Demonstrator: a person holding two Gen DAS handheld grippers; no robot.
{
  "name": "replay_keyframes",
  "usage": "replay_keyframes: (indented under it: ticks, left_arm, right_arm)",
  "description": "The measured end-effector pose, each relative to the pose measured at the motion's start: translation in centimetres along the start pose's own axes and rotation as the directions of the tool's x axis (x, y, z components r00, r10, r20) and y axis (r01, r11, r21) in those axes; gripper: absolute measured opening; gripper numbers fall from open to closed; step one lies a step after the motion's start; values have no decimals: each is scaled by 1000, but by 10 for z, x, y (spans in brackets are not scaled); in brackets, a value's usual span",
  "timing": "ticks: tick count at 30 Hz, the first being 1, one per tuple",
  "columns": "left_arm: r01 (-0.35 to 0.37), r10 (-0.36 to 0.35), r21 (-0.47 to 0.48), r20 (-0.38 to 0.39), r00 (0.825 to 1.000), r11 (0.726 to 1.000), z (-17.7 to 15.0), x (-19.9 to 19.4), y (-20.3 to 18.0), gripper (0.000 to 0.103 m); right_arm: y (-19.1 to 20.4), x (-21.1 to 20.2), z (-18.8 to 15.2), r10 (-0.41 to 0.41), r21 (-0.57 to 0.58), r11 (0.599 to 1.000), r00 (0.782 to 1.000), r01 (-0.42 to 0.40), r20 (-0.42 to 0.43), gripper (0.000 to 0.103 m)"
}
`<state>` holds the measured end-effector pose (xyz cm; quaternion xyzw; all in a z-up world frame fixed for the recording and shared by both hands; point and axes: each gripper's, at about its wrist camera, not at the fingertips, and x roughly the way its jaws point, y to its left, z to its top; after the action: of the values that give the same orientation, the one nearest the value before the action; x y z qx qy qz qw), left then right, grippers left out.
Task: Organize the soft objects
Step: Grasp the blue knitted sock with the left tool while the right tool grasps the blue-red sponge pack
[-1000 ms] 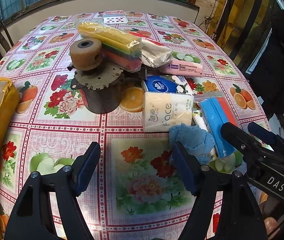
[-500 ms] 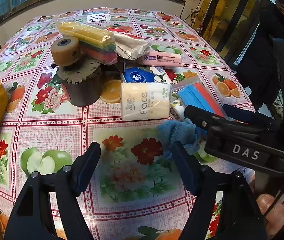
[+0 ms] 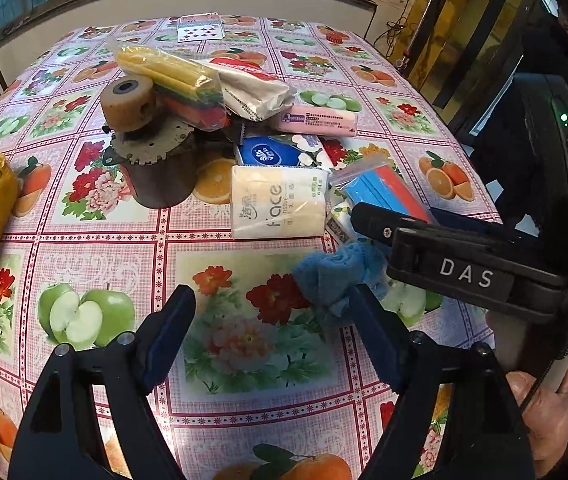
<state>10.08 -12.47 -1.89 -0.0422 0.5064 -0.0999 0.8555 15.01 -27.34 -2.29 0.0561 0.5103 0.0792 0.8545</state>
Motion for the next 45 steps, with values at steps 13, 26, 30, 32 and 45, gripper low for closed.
replay_keyframes:
  ticks: [13, 26, 30, 32, 45]
  left_arm:
    - [38, -47, -116, -78, 996, 993, 5, 29, -2, 82]
    - [77, -83, -136, -38, 996, 988, 11, 31, 2, 82]
    - [115, -119, -87, -47, 992, 990, 14, 33, -4, 57]
    - [134, -138, -58, -75, 988, 989, 17, 33, -9, 29]
    - [195, -195, -15, -99, 976, 981, 19, 29, -11, 11]
  right_arm:
    - [3, 11, 2, -2, -39, 999, 1000, 1, -25, 87]
    - [-10, 10, 1, 28, 45, 999, 999, -27, -24, 60]
    - [-12, 9, 1, 32, 68, 997, 999, -31, -17, 58]
    - [-14, 8, 0, 41, 81, 996, 999, -39, -13, 58]
    - [-23, 0, -6, 81, 128, 988, 997, -82, 17, 54]
